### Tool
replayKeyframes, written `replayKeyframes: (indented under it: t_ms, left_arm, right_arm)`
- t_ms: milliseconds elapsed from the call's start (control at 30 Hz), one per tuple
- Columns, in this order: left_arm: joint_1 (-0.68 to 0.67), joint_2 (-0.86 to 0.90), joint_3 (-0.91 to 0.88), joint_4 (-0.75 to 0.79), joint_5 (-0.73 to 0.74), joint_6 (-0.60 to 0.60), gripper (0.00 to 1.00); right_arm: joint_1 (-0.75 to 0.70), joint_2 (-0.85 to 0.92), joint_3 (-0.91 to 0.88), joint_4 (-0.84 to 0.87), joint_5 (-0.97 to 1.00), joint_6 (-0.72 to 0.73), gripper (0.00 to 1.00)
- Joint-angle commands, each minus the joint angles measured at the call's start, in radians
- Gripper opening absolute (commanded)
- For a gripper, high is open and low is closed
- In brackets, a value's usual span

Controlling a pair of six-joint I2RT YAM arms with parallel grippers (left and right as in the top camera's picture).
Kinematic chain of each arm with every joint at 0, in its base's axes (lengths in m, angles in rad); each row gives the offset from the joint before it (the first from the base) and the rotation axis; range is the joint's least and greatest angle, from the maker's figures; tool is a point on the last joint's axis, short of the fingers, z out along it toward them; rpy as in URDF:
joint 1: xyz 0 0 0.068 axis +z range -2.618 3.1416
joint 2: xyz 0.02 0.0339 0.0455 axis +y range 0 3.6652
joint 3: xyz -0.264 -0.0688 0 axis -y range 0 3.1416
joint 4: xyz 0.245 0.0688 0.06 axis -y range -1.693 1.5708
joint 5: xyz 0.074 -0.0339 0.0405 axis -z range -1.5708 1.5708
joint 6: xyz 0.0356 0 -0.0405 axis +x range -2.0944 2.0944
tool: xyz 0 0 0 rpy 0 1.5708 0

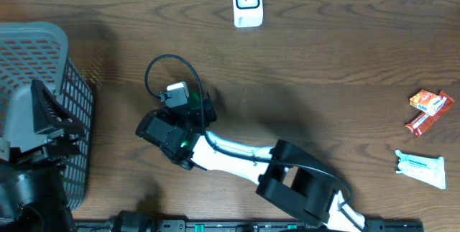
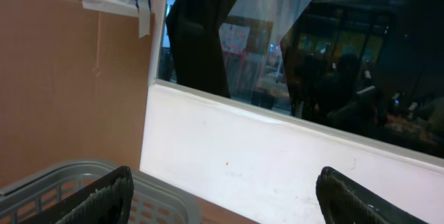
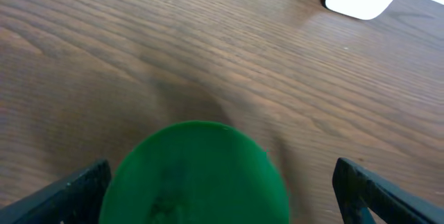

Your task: Scan the item barcode

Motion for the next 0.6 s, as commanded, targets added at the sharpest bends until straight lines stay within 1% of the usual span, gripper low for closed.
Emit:
replayKeyframes:
  t_ms: [0,33,133,200,267,333,367,467,500,567]
  left_arm:
    - [0.005,-0.008,-0.006,0.0,-0.006,-0.001,0.85]
    - [0.005,-0.008,-0.006,0.0,-0.006,-0.001,0.84]
    - [0.005,-0.008,-0.006,0.0,-0.006,-0.001,0.84]
    - [0.005,-0.008,-0.006,0.0,-0.006,-0.001,0.85]
    - [0.005,-0.008,-0.006,-0.001,-0.006,-0.001,0.85]
    - [0.005,-0.008,-0.006,-0.003,-0.006,-0.001,0.85]
    - [0.005,-0.008,-0.006,-0.003,-0.006,-0.001,0.84]
    - [0.005,-0.008,-0.006,-0.003,-0.006,-0.001,0.84]
    - [0.005,-0.008,-0.006,-0.003,-0.006,-0.001,0.85]
    - [0.005,-0.008,-0.006,-0.003,-0.006,-0.001,0.84]
  right_arm:
    - [0.0,-0.12,0.0,-0.011,-0.053,0.02,0.98]
    - [-0.003,-0.145,0.0,-0.018,-0.085,0.02,0.99]
    - [-0.019,-0.219,0.0,-0.055,-0.195,0.022,0.99]
    - [-0.041,-0.261,0.0,-0.082,-0.285,0.056,0.85]
    - [-0.082,-0.281,0.0,-0.095,-0.465,0.123,0.65]
    - [-0.122,-0.274,0.0,-0.081,-0.649,0.164,0.28]
    - [-0.139,-0.262,0.0,-0.07,-0.697,0.17,0.17]
    - [-0.173,-0.232,0.0,-0.024,-0.682,0.17,0.04]
    - [-0.182,-0.22,0.0,0.002,-0.679,0.17,0.02]
    - [-0.202,-0.19,0.001,0.066,-0.702,0.17,0.01]
